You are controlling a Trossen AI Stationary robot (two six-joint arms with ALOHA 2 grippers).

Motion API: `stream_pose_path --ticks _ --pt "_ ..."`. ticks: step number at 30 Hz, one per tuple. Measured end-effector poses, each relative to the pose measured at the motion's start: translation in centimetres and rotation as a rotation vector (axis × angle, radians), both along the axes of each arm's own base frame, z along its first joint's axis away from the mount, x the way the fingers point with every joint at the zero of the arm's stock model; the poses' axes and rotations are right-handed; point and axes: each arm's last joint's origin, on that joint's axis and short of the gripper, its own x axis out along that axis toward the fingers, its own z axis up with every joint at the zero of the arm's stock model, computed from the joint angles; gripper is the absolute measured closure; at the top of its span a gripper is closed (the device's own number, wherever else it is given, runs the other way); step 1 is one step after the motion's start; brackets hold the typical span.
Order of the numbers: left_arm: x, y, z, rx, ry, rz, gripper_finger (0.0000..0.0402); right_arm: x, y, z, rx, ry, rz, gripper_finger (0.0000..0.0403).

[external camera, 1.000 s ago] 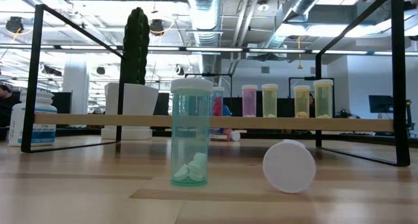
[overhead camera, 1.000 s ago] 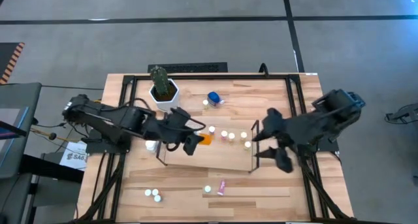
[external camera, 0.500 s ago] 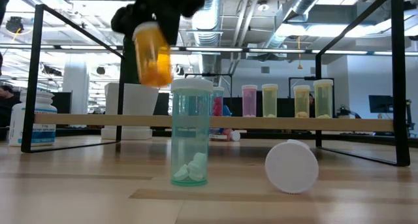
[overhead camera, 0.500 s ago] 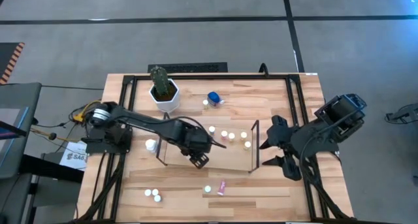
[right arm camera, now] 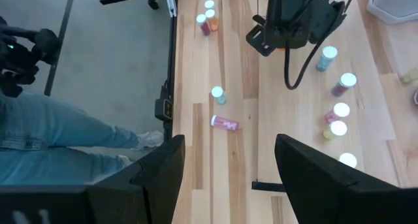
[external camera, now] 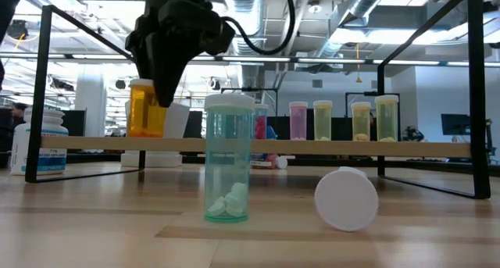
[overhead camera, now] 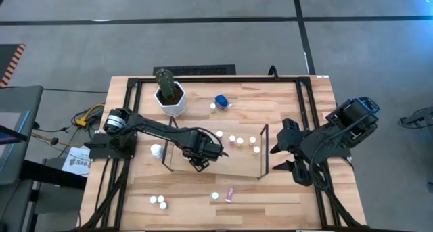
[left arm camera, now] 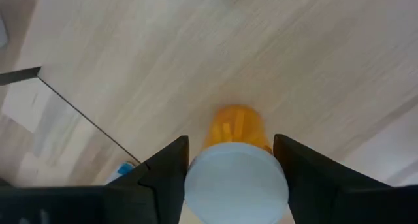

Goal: Pick and place medicine bottles onto shelf by color
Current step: Put the large orange pill bottle on the shelf

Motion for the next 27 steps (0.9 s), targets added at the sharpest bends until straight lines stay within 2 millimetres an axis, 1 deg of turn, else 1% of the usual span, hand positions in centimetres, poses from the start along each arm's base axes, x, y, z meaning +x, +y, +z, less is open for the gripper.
stream_pose_path --ticks 6,13,19,23,27 --pt "0.3 0.1 -0.1 0.035 -0.024 -0.025 0.0207 0.0 0.0 0.0 0.0 0.0 0.0 0.0142" --pt "0.4 0.2 -0.4 0.05 -0.016 -0.054 0.018 0.0 0.0 0.0 0.0 0.0 0.0 0.0142" --pt "0.3 0.1 -0.5 0.028 0.004 -0.068 0.0158 0.0 0.0 0.0 0.0 0.0 0.001 0.0142" --pt "0.3 0.1 0.6 0.03 0.009 -0.069 0.0149 0.0 0.0 0.0 0.0 0.0 0.001 0.0142" --pt "0.6 0.1 2.5 0.027 -0.013 -0.081 0.0146 0.0 0.0 0.0 0.0 0.0 0.0 0.0142"
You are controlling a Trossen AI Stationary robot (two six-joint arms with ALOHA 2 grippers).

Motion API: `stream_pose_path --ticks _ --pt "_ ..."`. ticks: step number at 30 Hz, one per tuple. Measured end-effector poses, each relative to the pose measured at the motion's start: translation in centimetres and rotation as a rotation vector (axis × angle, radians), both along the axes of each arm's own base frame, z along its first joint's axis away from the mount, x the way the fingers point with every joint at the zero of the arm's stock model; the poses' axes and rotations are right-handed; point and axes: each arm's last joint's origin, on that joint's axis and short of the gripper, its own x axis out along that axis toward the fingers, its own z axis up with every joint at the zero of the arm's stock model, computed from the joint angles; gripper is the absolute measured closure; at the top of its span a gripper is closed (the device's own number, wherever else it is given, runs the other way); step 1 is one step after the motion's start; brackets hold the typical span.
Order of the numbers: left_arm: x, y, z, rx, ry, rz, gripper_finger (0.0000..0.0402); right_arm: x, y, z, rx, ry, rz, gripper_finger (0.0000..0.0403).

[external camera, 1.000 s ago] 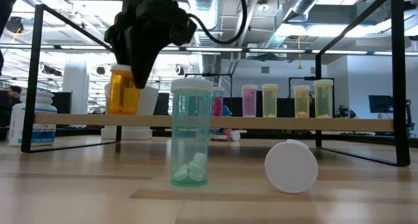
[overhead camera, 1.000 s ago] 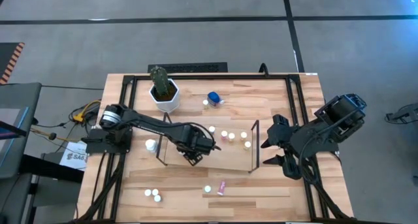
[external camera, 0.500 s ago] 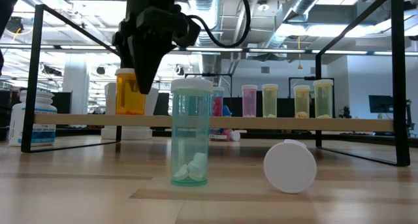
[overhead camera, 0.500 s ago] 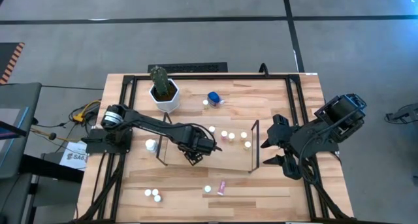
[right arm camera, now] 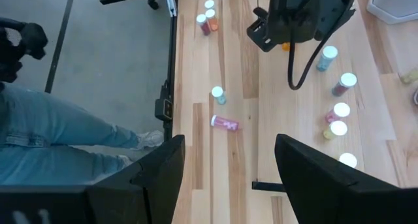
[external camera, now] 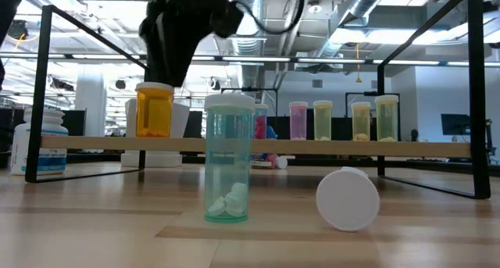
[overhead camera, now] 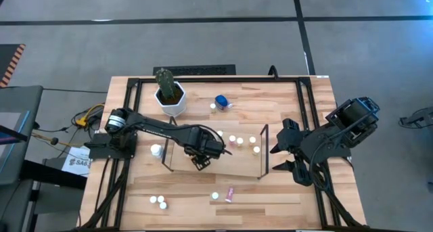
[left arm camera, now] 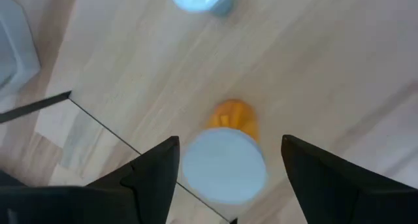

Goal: Pick and place medicine bottles onto shelf by color
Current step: Put the large orange pill bottle on the shelf, then put the large blue pill bottle on the shelf

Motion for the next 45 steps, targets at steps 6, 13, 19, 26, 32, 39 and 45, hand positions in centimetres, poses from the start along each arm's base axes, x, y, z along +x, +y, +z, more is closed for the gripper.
stream_pose_path --ticks 6,13,19,26,32,39,45 --pt "0.6 -0.1 3.5 -0.02 -0.089 -0.002 0.0145 0.2 -0.3 0.0 0.006 -0.006 -0.058 0.0142" --pt "-0.1 -0.7 8.6 -0.055 -0.175 -0.028 0.0145 1.2 -2.5 0.1 -0.009 -0.015 -0.137 0.0143" --pt "-2.9 -2.4 12.9 -0.191 -0.294 -0.031 0.0145 1.8 -5.8 0.5 -0.067 -0.028 -0.129 0.0143" --pt "-6.9 -3.7 16.5 -0.179 -0.436 0.062 0.0145 3.5 -11.6 -0.4 -0.219 0.012 -0.22 0.0143" --pt "-9.9 -3.5 18.9 -0.106 -0.572 0.091 0.0145 5.6 -18.1 -4.7 -0.256 0.212 -0.416 0.0143" --pt "-12.4 -2.2 20.9 -0.013 -0.679 0.03 0.0145 9.1 -23.7 -10.3 -0.168 0.266 -0.574 0.0143" --pt "-14.2 -0.9 22.2 0.043 -0.739 -0.009 0.0145 12.6 -26.9 -14.5 -0.106 0.307 -0.703 0.0143"
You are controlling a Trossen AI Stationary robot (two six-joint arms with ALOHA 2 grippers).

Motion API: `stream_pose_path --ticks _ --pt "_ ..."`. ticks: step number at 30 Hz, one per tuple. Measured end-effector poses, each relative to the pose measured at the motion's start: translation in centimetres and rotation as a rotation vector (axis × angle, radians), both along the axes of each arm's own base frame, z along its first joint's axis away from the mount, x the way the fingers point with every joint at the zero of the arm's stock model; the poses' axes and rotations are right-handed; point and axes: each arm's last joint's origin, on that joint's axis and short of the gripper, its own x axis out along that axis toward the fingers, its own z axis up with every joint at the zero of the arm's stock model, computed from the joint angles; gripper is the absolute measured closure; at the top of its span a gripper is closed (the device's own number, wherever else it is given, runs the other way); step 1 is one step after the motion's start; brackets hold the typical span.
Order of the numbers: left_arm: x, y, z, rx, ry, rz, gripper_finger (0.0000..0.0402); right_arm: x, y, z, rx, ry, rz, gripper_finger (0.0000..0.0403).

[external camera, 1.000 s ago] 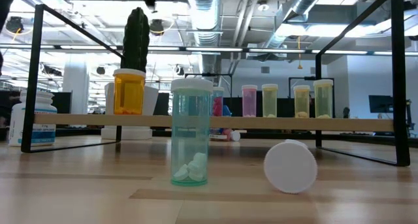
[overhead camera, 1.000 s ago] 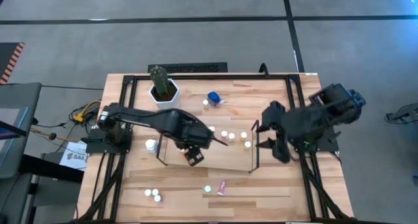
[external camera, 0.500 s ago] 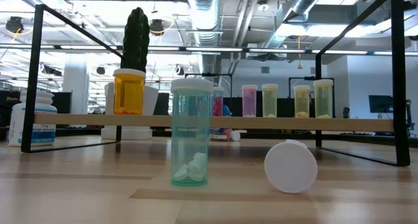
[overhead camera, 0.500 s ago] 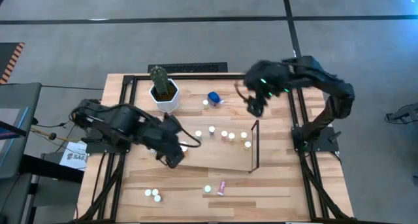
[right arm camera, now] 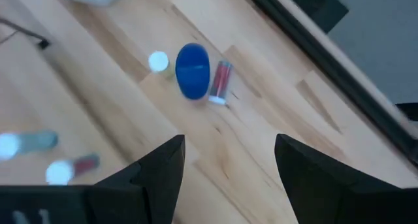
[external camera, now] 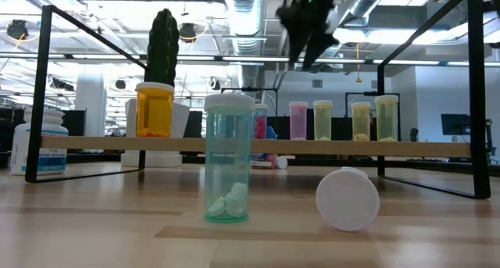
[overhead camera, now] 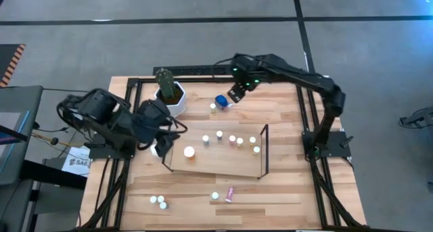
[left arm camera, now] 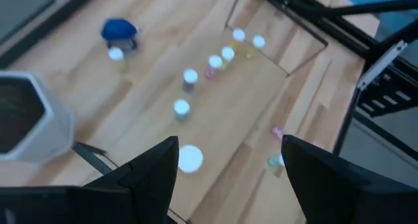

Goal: Pick and place medicine bottles onto shelf by color
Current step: Put the large blue pill bottle on the shelf

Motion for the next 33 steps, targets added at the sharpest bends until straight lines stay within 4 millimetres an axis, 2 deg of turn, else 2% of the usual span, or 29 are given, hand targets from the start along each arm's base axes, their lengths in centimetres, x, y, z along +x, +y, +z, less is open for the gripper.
stream_pose_path --ticks 7,14,22,33 --pt "-1.0 0.8 0.7 0.044 -0.039 0.016 0.0145 4.0 -2.0 -6.1 0.048 0.093 -0.014 0.0143" --pt "-0.9 1.6 0.8 0.058 -0.048 0.061 0.0145 5.9 -3.5 -9.9 0.079 0.125 0.031 0.0143" --pt "-0.6 2.8 0.8 0.056 -0.047 0.127 0.0145 6.6 -4.7 -11.1 0.111 0.078 0.033 0.0143" --pt "-0.3 4.2 0.7 0.068 -0.026 0.141 0.0145 7.8 -4.1 -11.2 0.08 0.019 0.081 0.0143"
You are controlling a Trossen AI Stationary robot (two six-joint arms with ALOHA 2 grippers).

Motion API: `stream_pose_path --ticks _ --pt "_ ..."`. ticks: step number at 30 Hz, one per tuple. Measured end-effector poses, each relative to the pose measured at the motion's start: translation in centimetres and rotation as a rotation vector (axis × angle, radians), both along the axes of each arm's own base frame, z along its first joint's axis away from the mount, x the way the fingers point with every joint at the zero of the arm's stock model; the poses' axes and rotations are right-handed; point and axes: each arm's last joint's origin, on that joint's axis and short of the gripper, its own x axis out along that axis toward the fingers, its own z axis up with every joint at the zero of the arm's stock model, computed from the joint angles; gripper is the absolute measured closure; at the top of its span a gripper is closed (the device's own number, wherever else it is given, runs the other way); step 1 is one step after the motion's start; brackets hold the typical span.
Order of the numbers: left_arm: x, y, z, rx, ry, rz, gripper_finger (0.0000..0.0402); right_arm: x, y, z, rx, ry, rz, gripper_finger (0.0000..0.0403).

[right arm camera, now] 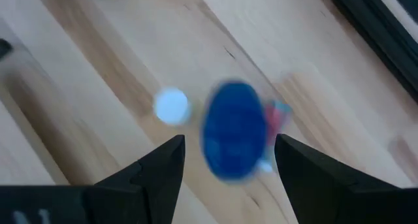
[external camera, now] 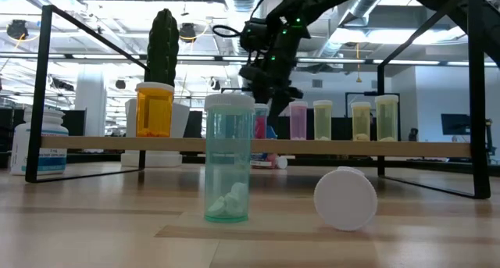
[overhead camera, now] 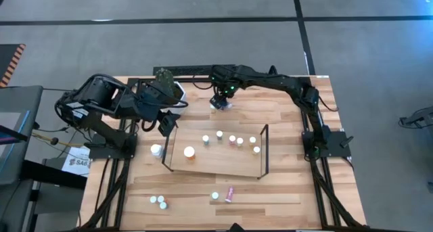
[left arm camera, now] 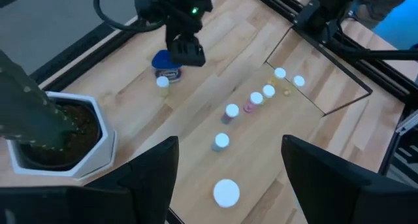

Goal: Pick and place medicine bottles onto shelf by color
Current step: Put the large blue pill bottle on the shelf

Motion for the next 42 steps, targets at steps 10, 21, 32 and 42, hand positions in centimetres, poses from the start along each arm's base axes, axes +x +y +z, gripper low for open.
stream_pose_path --ticks 10,21,32,42 --pt "0.0 0.0 0.0 -0.001 0.001 0.002 0.0145 1.0 -0.1 -1.6 -0.03 0.008 0.019 0.0142" --pt "0.0 0.0 0.0 -0.001 0.001 0.002 0.0145 1.1 0.0 -1.8 -0.063 0.031 0.016 0.0142" --pt "0.0 0.0 0.0 0.0 0.002 -0.001 0.0145 1.6 0.9 0.0 -0.061 0.01 0.043 0.0142" --pt "0.0 0.0 0.0 -0.015 0.006 -0.016 0.0145 0.7 0.7 0.3 -0.047 0.1 0.072 0.0142"
